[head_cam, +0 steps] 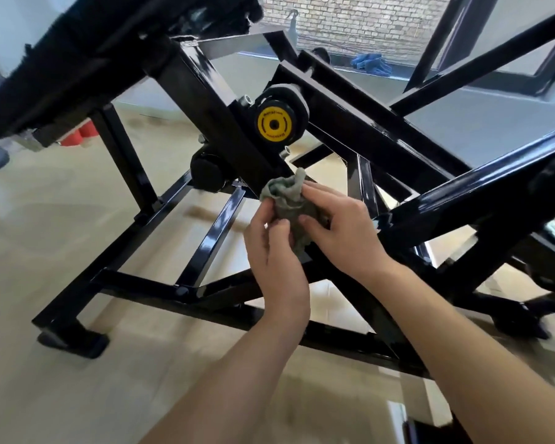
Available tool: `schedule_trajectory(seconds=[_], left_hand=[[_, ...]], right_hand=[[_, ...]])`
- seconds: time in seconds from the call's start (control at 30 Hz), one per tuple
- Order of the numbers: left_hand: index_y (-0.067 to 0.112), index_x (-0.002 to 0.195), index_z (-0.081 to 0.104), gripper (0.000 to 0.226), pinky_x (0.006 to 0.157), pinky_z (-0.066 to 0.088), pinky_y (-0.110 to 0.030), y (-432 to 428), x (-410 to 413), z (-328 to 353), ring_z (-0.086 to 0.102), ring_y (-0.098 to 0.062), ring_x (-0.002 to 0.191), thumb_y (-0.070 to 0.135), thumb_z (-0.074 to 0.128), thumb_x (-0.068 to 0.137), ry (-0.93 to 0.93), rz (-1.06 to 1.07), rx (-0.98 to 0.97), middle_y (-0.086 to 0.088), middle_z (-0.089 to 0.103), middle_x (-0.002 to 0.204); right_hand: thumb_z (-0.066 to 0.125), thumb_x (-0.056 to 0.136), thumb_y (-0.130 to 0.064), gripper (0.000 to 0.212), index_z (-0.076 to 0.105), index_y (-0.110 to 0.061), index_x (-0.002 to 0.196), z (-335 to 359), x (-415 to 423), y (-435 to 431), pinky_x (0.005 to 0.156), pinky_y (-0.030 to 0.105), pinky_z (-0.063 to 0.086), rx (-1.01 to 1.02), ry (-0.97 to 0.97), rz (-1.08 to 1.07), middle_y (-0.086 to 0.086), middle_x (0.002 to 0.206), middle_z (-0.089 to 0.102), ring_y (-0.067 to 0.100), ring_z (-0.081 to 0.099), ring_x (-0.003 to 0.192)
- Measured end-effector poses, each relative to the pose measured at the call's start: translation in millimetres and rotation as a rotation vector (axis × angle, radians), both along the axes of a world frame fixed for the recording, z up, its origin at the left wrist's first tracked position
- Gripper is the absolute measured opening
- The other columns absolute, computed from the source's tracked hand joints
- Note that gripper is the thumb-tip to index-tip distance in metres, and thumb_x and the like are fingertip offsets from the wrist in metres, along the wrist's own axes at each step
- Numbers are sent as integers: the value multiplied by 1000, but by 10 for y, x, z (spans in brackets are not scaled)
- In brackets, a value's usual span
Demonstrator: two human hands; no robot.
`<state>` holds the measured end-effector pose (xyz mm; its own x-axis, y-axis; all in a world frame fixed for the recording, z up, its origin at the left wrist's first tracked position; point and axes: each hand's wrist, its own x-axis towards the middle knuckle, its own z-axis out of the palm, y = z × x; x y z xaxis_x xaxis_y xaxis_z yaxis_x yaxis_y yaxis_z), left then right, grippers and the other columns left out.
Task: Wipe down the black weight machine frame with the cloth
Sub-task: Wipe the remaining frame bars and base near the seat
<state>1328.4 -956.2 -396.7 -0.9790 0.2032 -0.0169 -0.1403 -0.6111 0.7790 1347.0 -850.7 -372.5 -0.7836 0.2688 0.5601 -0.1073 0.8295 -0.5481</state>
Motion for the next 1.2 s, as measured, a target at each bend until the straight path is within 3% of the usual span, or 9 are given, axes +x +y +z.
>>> schedule_trajectory(seconds=[0.13,0.27,0.47,0.63,0.8,0.93,1.07,1.13,1.2], left_hand=[[20,119,71,28,101,55,-43,24,63,-114,69,-13,111,12,53,99,-101,-60,-43,-4,71,120],[10,108,71,24,97,56,-53,62,47,-233,71,-26,107,31,66,98,-152,-107,-110,-16,72,114],[15,102,72,16,93,59,-49,143,76,-475,74,-23,100,26,76,91,-205,-228,-274,-8,77,103],[13,106,73,14,91,61,-40,247,183,-693,74,-19,99,20,71,94,-285,-352,-384,-5,77,103],[8,102,71,7,80,62,-33,307,274,-814,75,-17,83,10,67,97,-362,-461,-454,-9,77,98],[4,111,69,14,64,63,-29,399,363,-925,76,-15,70,9,61,101,-375,-612,-525,-9,78,92],[7,117,70,19,85,62,-37,521,478,-1147,76,-16,79,14,58,103,-307,-751,-607,-6,79,93],[10,119,69,20,84,63,-37,590,568,-1243,73,-13,73,15,56,104,-289,-798,-672,-5,77,91],[11,120,67,21,75,63,-30,642,674,-1296,72,-9,71,11,52,106,-279,-853,-693,-4,74,91]], right_hand=[[75,87,-6,42,67,-6,128,-350,159,80,100,36,52,339,77,-160,9,125,68,26,61,116],[72,91,-9,13,76,-3,102,-524,210,126,83,29,53,537,249,-252,9,103,72,27,61,94],[67,92,1,8,74,1,90,-817,441,162,74,35,54,532,267,-351,13,101,68,29,59,88],[61,94,-6,16,74,3,95,-1067,601,106,82,26,52,476,264,-401,14,104,67,26,57,93],[57,91,-9,21,74,2,94,-1498,825,140,79,36,57,292,145,-484,13,101,67,29,63,92],[70,85,4,14,75,-4,96,-1816,966,178,80,21,53,29,36,-568,4,102,64,15,61,91],[75,89,-16,3,75,-17,87,-2028,1138,193,64,13,45,-364,-63,-704,-8,84,65,4,61,75],[74,90,-18,4,76,-18,86,-2122,1252,243,62,13,45,-614,-68,-754,-9,77,70,2,64,70],[73,89,-12,5,76,-15,86,-2233,1358,350,67,26,56,-864,-26,-783,-2,76,73,10,70,73]])
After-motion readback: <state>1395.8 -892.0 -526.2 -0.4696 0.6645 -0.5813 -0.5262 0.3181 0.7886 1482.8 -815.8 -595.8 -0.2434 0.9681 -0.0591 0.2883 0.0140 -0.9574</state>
